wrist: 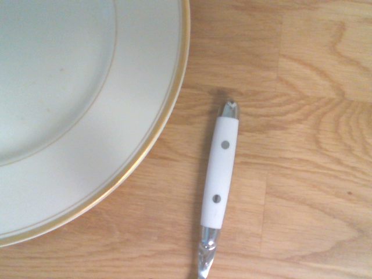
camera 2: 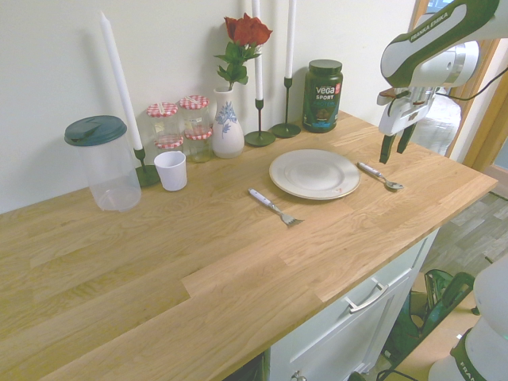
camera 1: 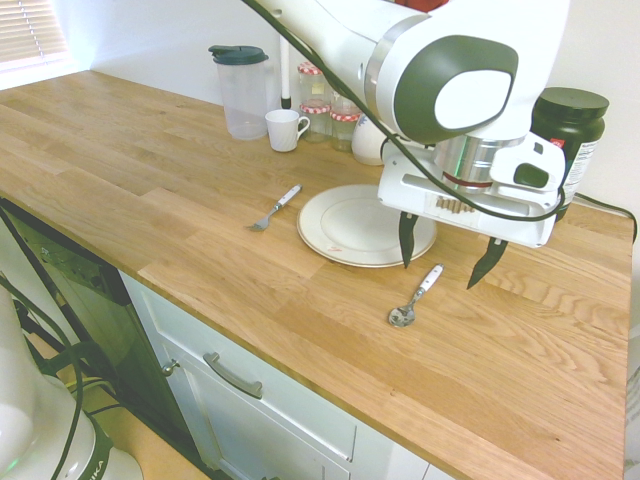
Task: Put the spoon into the plate
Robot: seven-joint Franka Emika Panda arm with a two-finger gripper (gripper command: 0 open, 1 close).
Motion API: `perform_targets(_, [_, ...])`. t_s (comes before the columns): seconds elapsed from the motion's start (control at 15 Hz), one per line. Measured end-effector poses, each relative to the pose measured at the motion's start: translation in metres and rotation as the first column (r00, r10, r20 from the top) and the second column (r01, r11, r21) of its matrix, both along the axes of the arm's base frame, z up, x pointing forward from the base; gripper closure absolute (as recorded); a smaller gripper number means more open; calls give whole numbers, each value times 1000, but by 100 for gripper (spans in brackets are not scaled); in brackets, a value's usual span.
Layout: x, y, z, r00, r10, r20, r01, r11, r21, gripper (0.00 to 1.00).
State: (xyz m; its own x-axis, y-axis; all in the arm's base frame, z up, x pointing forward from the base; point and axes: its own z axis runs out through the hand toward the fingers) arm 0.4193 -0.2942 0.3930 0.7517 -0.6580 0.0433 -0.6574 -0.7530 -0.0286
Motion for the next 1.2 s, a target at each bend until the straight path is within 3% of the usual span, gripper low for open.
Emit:
perform_targets(0.4, [20, 1, -35, 998, -56, 14, 57, 998, -18, 0])
perform_targets(0.47, [21, 3, -36, 998, -63, 16, 63, 998, -13, 100])
perform_targets(1.2, [39, 20, -55, 991, -125, 38, 125, 992, 4, 100])
